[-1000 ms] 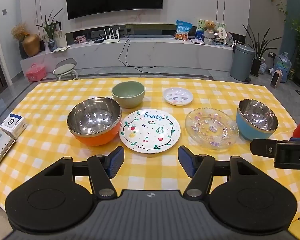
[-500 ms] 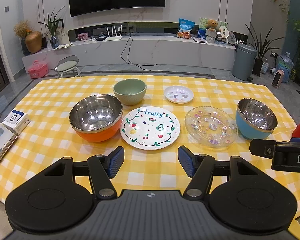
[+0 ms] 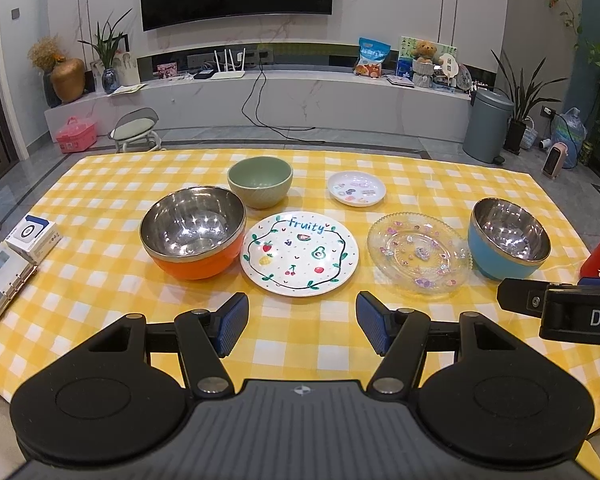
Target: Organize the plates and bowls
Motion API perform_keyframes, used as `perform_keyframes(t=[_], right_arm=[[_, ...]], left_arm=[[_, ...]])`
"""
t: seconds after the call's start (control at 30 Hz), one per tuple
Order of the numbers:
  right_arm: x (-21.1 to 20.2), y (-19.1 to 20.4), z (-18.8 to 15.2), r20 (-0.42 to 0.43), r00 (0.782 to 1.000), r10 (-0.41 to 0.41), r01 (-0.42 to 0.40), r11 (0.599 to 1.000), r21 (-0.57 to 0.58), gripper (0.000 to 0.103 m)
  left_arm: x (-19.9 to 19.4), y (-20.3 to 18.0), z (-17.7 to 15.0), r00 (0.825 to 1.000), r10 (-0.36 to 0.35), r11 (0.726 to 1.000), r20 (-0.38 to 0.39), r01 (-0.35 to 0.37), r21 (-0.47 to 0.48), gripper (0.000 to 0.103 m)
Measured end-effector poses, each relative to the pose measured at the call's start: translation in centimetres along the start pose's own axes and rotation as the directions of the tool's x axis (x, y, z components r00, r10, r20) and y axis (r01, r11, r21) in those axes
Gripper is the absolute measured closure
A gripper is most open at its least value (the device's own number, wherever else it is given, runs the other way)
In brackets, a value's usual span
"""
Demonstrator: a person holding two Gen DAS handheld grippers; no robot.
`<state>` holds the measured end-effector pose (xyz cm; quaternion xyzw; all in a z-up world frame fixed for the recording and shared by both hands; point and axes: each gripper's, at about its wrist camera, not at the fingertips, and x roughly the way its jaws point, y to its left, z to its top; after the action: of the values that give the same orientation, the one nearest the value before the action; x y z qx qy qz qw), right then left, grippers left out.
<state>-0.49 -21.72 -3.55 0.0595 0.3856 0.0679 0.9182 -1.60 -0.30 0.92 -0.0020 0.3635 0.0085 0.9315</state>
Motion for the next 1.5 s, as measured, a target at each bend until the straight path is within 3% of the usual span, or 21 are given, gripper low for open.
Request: perform_keyframes(t=[1.5], right_arm=[[0.25,0.22,-0.10,-0.017,1.000,-0.002,0.002,1.000,-0.008,0.003]], left_arm=[[-0.19,-0.33,-0.28,1.000,-0.009,1.000,-0.003,0.009,-0.011,0.030]])
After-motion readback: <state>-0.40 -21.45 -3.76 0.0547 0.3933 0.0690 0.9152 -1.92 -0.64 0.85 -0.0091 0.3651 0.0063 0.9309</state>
